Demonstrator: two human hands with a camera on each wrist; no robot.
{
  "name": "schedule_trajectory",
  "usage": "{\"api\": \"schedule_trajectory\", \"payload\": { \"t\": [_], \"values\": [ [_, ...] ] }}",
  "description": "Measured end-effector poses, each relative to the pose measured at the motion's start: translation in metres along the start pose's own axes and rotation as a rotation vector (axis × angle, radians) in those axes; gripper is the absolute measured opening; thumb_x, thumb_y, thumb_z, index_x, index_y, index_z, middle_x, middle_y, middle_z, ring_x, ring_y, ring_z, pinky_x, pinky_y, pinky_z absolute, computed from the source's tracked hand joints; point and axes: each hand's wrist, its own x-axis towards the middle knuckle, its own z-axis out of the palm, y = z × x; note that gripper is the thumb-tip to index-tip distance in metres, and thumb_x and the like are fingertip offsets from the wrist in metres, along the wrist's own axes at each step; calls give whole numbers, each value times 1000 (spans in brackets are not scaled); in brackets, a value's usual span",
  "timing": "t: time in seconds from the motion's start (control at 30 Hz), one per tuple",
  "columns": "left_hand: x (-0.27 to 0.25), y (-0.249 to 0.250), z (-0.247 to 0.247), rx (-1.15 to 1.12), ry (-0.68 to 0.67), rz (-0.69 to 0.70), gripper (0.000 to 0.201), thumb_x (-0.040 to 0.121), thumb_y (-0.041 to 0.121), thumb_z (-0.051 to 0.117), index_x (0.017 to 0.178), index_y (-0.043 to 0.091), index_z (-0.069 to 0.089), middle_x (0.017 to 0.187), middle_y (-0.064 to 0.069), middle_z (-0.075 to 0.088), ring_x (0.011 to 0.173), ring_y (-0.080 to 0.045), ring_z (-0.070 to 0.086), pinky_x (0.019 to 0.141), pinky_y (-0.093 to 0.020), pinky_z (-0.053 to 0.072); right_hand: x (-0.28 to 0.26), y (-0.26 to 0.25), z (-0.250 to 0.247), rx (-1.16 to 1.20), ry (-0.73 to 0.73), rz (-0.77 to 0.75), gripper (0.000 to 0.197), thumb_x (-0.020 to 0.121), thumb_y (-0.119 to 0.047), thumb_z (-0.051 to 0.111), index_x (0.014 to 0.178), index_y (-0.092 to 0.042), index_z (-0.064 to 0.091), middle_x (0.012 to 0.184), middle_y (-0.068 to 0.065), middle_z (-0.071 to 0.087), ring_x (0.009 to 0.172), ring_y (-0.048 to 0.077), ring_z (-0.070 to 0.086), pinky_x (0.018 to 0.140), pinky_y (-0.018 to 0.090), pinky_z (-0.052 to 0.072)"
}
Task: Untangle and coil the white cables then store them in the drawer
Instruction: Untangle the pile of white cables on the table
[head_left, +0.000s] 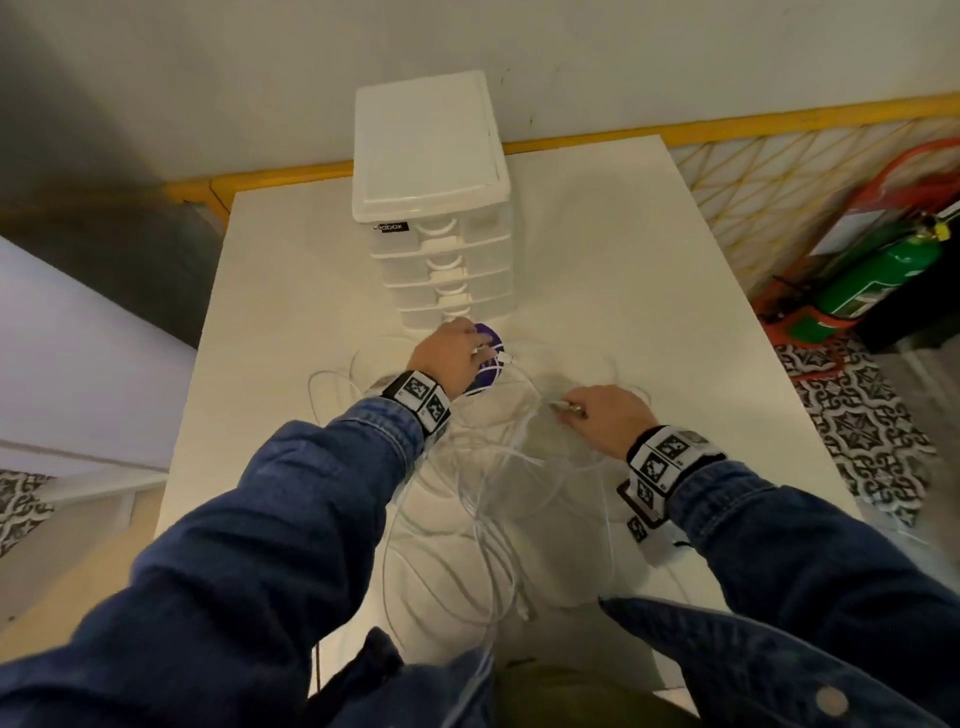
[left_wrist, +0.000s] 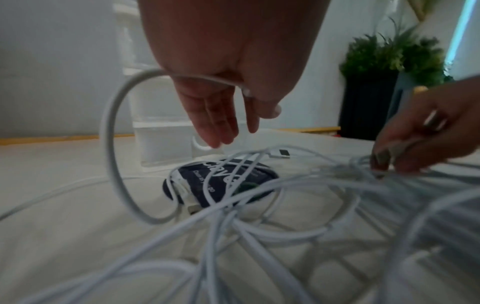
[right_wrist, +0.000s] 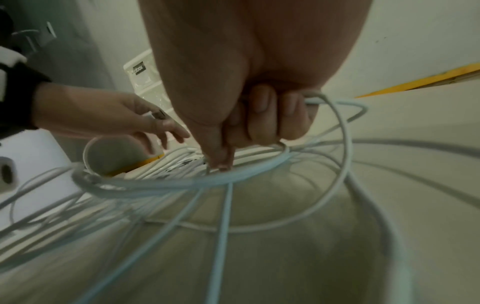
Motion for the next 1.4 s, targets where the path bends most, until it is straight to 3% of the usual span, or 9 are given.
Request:
{"api": "schedule_trajectory", "payload": {
  "t": [0.27,0.43,0.57,0.73,1.0,1.1,1.2,1.3,1.4],
  "values": [
    [21,3,16,234,-184,82,44,100,19,37,143,19,36,143,-10,40,126,-28,45,97,-33,38,-12,-16,-28,442,398,-51,27,93,-36,48,119,-30,53,89,6,70,79,23,63,76,36,52],
    [8,-6,3,173,-1,56,44,99,17,37,143,19,38,137,-16,50,116,-34,52,89,-37,41,-13,-38,-49,626,487,-130,20,94,-28,47,111,-26,58,64,-8,51,58,14,49,65,32,45],
    [-4,-20,-8,25,134,-2,37,99,19,40,134,14,48,116,-23,64,103,-40,59,81,-40,44,-16,-57,-68,668,561,-196,19,94,-28,49,110,-25,57,74,-6,58,60,9,51,66,26,43],
    [-24,-19,-12,-154,182,-90,36,100,36,35,118,10,52,96,-22,68,90,-39,61,71,-39,43,-20,-75,-71,531,462,-218,33,85,-27,62,116,-27,52,74,-14,54,68,0,53,64,9,39],
    [-58,24,-34,-537,306,122,25,98,33,44,115,16,48,60,8,51,46,-1,49,54,-27,34,-18,-84,-50,431,327,-211,22,89,-26,57,108,-18,64,104,3,69,94,20,62,77,27,42],
    [-64,31,-37,-644,261,194,23,89,30,62,110,25,52,82,8,60,65,5,58,65,-18,45,-22,-85,-52,466,339,-233,26,89,-23,53,114,-17,59,105,2,66,89,15,59,76,24,38],
    [-67,31,-36,-643,356,163,18,83,24,70,99,22,62,97,-1,68,89,-16,66,83,-33,52,-29,-85,-54,633,260,-306,40,87,-9,44,127,-16,48,109,-1,53,92,8,50,84,21,33],
    [-70,29,-38,-511,459,119,22,90,31,60,105,15,65,96,-6,71,86,-24,66,79,-35,50,-33,-83,-55,590,291,-360,40,95,-5,37,135,-10,40,109,2,46,103,11,43,90,19,29],
    [-70,27,-40,-445,532,79,30,94,36,52,109,14,65,93,-10,72,85,-28,65,75,-34,48,-34,-82,-59,503,435,-398,34,95,-6,40,128,-8,50,94,2,49,87,14,48,80,21,33]
  ]
}}
